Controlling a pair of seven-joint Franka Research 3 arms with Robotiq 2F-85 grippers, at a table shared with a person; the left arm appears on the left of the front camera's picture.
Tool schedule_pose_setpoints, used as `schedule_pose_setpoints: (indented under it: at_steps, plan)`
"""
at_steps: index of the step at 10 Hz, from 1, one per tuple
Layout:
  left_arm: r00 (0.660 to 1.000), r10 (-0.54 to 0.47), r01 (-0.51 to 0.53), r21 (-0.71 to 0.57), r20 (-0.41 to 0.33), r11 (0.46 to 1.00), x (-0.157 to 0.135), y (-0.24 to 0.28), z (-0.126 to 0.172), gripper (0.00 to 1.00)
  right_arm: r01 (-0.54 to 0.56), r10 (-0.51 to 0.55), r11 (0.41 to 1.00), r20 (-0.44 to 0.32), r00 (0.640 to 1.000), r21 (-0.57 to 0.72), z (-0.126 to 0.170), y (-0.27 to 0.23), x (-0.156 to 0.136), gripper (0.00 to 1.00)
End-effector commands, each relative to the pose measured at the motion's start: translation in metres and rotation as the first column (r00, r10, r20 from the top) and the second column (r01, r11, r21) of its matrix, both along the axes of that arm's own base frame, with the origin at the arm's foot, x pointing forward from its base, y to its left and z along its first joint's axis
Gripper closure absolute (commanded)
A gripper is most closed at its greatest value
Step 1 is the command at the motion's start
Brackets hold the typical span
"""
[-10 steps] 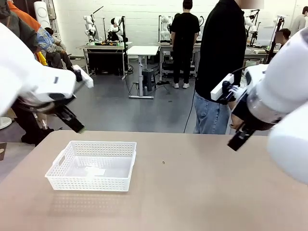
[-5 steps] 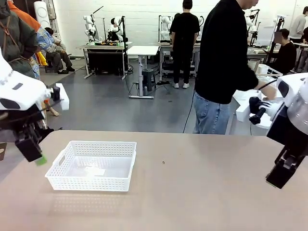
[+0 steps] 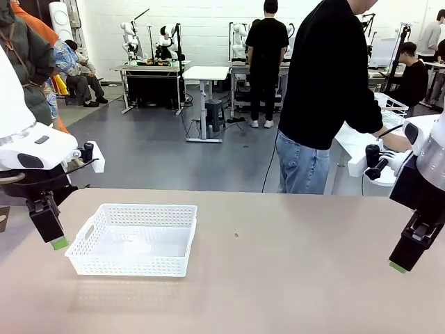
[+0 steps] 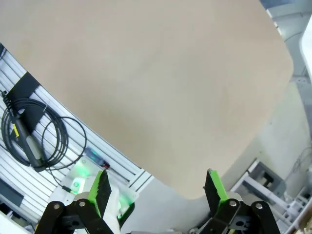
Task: Clean and organize the cups into the basket.
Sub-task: Pick up the Organizing basket and move it to the center of the table, then pick up the Reusable plastic cup from the right side of the table and place it inside the Organizing basket.
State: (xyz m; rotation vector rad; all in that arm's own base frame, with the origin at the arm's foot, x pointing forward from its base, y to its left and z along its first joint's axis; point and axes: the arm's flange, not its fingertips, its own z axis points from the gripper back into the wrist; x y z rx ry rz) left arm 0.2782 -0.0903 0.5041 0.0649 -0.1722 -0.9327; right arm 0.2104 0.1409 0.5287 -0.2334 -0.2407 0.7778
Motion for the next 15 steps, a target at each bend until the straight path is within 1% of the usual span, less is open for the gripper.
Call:
schedule_pose_setpoints:
  at_steps: [1, 3, 4, 5, 6, 7, 8, 9, 10, 12, 13, 15]
  plan:
    - [1.000, -0.014, 0.014, -0.011, 0.008, 1.000, -0.008, 0.000, 0.006, 0.00, -0.013, 0.013, 1.000, 0.011, 1.000, 0.004, 0.002, 0.003, -0.008, 0.00]
    - [1.000, -0.004, 0.004, -0.001, 0.016, 1.000, -0.004, -0.001, 0.005, 0.00, -0.006, 0.006, 1.000, 0.018, 1.000, -0.002, 0.004, 0.002, -0.005, 0.00]
    - [0.993, -0.018, -0.027, -0.374, -0.116, 0.927, 0.021, 0.029, 0.012, 0.00, 0.073, -0.021, 0.901, -0.125, 0.992, 0.427, 0.014, -0.036, 0.013, 0.00]
    - [0.968, -0.025, -0.137, -0.609, -0.250, 0.782, 0.040, 0.062, 0.012, 0.00, 0.155, 0.049, 0.652, -0.246, 0.968, 0.742, 0.011, -0.078, 0.025, 0.00]
    - [0.912, -0.078, -0.261, -0.716, -0.402, 0.648, 0.055, 0.095, 0.005, 0.00, 0.247, 0.098, 0.433, -0.317, 0.943, 0.867, -0.006, -0.115, 0.036, 0.00]
    - [0.866, -0.115, -0.367, -0.775, -0.486, 0.514, 0.065, 0.126, -0.004, 0.00, 0.365, 0.142, 0.216, -0.399, 0.906, 0.905, -0.021, -0.152, 0.043, 0.00]
    - [0.823, -0.143, -0.474, -0.804, -0.549, 0.360, 0.076, 0.158, -0.015, 0.00, 0.463, 0.149, 0.044, -0.464, 0.873, 0.885, -0.039, -0.183, 0.045, 0.00]
    - [0.790, -0.146, -0.561, -0.799, -0.595, 0.217, 0.085, 0.196, -0.030, 0.00, 0.517, 0.147, -0.085, -0.503, 0.852, 0.852, -0.054, -0.212, 0.046, 0.00]
    - [0.782, -0.076, -0.604, -0.783, -0.619, 0.150, 0.088, 0.229, -0.042, 0.00, 0.537, 0.128, -0.139, -0.523, 0.843, 0.832, -0.063, -0.233, 0.043, 0.00]
    - [0.770, 0.052, -0.638, -0.770, -0.636, 0.025, 0.080, 0.284, -0.055, 0.00, 0.514, 0.090, -0.218, -0.508, 0.857, 0.829, -0.067, -0.266, 0.034, 0.00]
    - [0.768, 0.109, -0.634, -0.773, -0.632, -0.020, 0.066, 0.312, -0.055, 0.00, 0.487, 0.055, -0.244, -0.490, 0.870, 0.838, -0.064, -0.284, 0.025, 0.00]
    - [0.755, 0.234, -0.614, -0.785, -0.613, -0.075, 0.041, 0.355, -0.049, 0.00, 0.444, -0.036, -0.284, -0.472, 0.881, 0.850, -0.055, -0.316, 0.005, 0.00]
